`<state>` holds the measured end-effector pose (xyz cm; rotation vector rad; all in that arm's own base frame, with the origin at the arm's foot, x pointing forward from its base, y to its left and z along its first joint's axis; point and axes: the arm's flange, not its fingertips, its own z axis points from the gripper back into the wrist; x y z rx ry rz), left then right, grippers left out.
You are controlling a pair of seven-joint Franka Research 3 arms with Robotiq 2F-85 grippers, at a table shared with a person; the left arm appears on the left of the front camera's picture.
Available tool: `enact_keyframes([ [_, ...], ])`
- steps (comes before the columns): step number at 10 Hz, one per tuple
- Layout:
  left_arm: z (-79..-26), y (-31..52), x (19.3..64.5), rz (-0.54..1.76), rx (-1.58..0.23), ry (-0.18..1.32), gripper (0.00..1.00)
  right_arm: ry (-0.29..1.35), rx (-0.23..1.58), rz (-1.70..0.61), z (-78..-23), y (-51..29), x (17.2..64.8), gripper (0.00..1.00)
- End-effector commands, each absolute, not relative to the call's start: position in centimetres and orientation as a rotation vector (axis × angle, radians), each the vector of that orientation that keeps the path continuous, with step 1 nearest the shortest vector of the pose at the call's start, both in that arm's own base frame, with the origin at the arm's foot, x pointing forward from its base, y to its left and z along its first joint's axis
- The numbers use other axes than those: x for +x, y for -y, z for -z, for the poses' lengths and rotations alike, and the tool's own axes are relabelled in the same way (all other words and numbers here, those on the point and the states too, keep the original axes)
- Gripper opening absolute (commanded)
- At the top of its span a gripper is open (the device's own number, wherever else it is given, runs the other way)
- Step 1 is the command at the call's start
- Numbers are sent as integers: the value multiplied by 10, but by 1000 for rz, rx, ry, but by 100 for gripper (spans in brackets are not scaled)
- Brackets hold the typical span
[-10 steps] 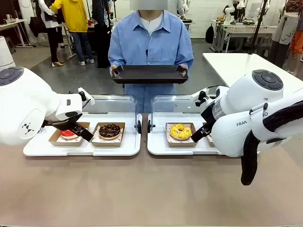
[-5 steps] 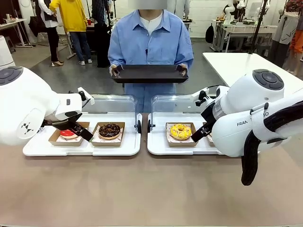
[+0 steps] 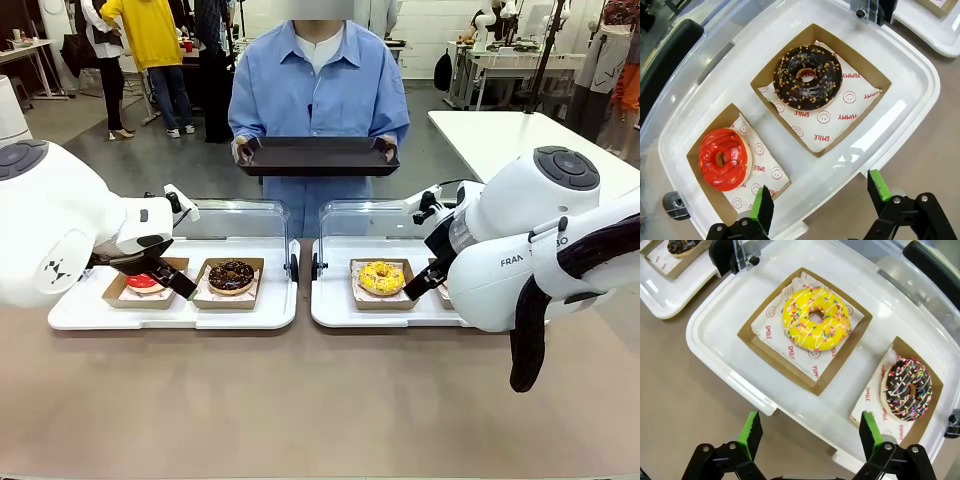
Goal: Provide the desired donut to the person.
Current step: Pick up and lift the Paper togo box containing the Donut pointed at by the person.
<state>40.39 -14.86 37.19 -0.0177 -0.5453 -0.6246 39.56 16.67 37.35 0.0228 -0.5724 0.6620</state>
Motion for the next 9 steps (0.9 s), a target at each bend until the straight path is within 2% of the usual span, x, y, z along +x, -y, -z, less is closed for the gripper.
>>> enact_keyframes([
  [1,-372,149,404,625,-18,545,100,572,23,-662,-374,-167,396,100],
  [5,-372,149,404,625,-18,545,100,572,23,-662,-374,-167,396,100],
  [9,-444,146,397,611,-17,427,100,441,47,-599,-441,-167,394,100],
])
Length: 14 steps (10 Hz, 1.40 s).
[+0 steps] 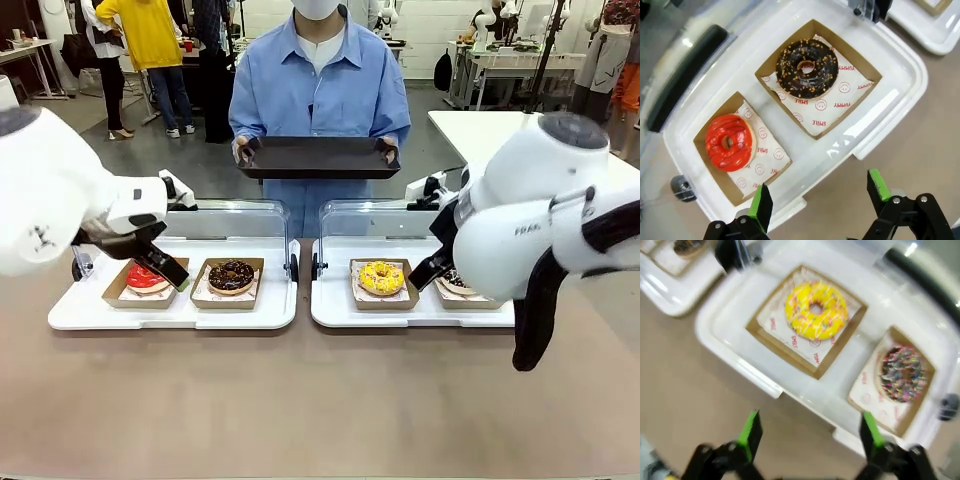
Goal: Provide the desired donut to the person.
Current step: Pick up and lift the Paper togo box containing the Donut pointed at by the person.
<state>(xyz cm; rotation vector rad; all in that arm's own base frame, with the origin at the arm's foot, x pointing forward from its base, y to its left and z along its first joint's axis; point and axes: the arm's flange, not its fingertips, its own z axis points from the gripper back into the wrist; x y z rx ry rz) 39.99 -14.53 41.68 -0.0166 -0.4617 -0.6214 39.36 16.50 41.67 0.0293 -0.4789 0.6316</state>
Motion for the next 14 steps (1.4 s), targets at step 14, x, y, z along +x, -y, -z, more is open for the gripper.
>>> enact_keyframes([
  [14,-584,153,379,606,52,475,100,354,-28,-617,-574,-192,369,100],
])
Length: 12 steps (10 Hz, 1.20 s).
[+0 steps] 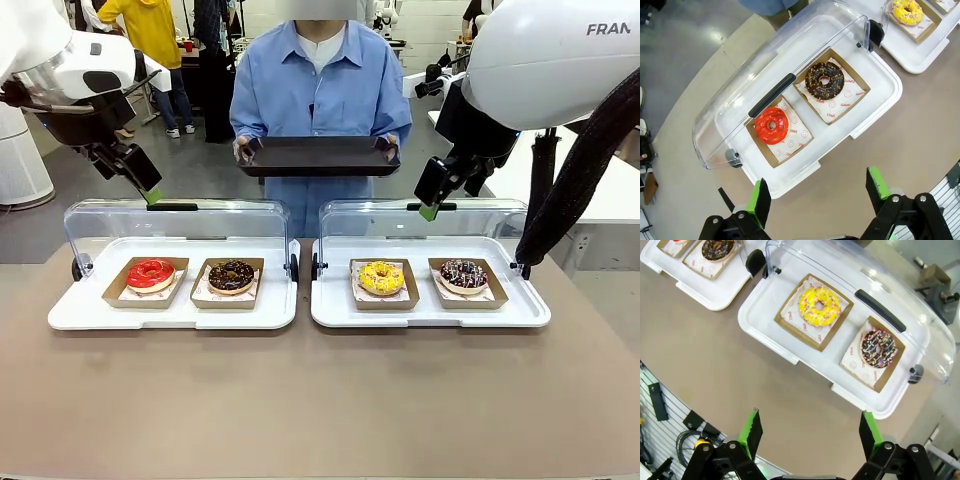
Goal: Provide the desired donut to the person.
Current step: Pick up and lift the Paper togo box containing the Donut pointed at by the person.
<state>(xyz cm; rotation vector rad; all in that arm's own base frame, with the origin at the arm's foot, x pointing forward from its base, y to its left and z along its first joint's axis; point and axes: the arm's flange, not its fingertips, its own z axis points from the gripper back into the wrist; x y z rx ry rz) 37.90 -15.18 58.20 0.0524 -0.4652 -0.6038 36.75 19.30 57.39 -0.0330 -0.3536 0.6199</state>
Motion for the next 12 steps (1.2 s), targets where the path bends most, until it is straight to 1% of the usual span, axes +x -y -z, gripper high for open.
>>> enact_keyframes([
  [1,-584,153,379,606,52,475,100,354,-28,-617,-574,-192,369,100],
  [3,-582,152,379,604,52,466,100,353,-33,-620,-574,-193,368,100],
  [4,-588,140,369,821,-135,444,100,360,48,-748,-577,-178,365,100],
  [5,-595,129,369,920,-250,462,100,361,100,-762,-580,-164,370,100],
  [6,-598,120,373,997,-389,433,100,353,192,-833,-582,-151,376,100],
  [7,-598,107,377,1050,-500,468,100,362,319,-896,-585,-134,383,100],
  [8,-600,91,381,1116,-591,503,100,428,436,-954,-589,-114,391,100],
  [9,-603,71,385,1185,-666,555,100,481,565,-957,-593,-89,403,100],
  [11,-602,24,386,1208,-763,692,100,558,819,-1067,-597,-35,418,100],
  [12,-603,3,387,1199,-773,742,100,601,877,-1112,-597,-14,421,100],
])
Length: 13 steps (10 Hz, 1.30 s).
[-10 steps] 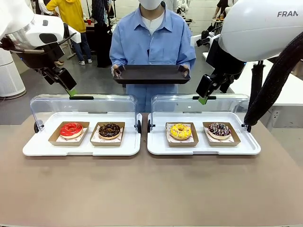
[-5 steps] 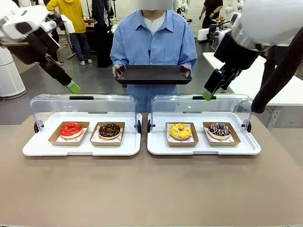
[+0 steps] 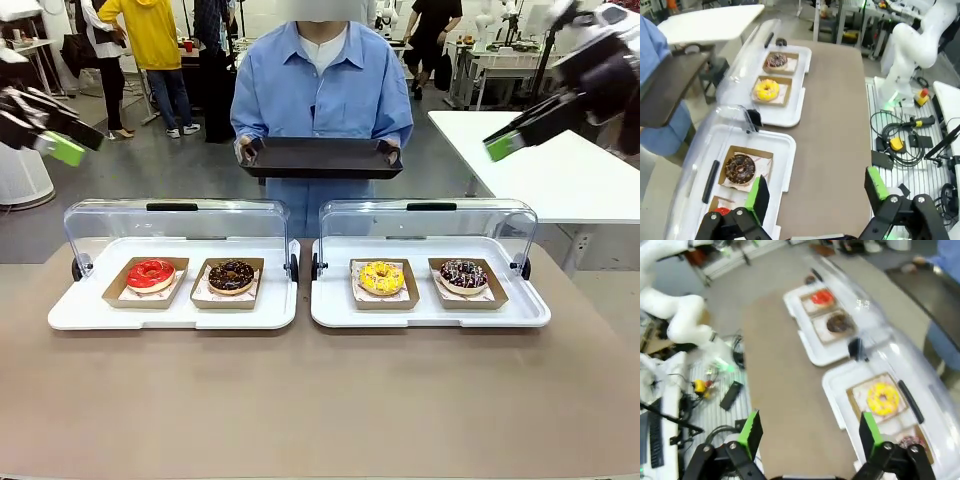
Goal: Provide the desired donut to the person.
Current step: Pick up and lift the Paper togo box containing the Donut pointed at by the person.
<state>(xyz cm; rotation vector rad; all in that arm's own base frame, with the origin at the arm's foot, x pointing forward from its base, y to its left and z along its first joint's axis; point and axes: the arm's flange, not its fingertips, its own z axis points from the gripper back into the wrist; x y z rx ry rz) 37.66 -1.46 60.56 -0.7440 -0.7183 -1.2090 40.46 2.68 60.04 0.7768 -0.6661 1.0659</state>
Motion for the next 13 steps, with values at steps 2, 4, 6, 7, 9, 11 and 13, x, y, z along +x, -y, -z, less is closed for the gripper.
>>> enact_keyframes([
  [2,-607,-33,388,1198,-792,833,100,663,948,-1185,-589,25,425,100],
  [4,-605,-56,390,1213,-801,885,100,675,931,-1171,-572,49,428,100],
  [6,-592,-74,392,1236,-815,921,100,708,919,-1161,-557,69,423,100],
  [7,-585,-83,391,1238,-815,943,100,734,920,-1149,-555,77,418,100],
  [9,-581,-108,391,1225,-807,984,100,745,908,-1137,-555,83,413,100],
  [11,-571,-128,388,1155,-808,985,100,750,895,-1140,-560,84,412,100],
  [13,-564,-138,384,1120,-800,982,100,756,879,-1121,-560,85,413,100],
])
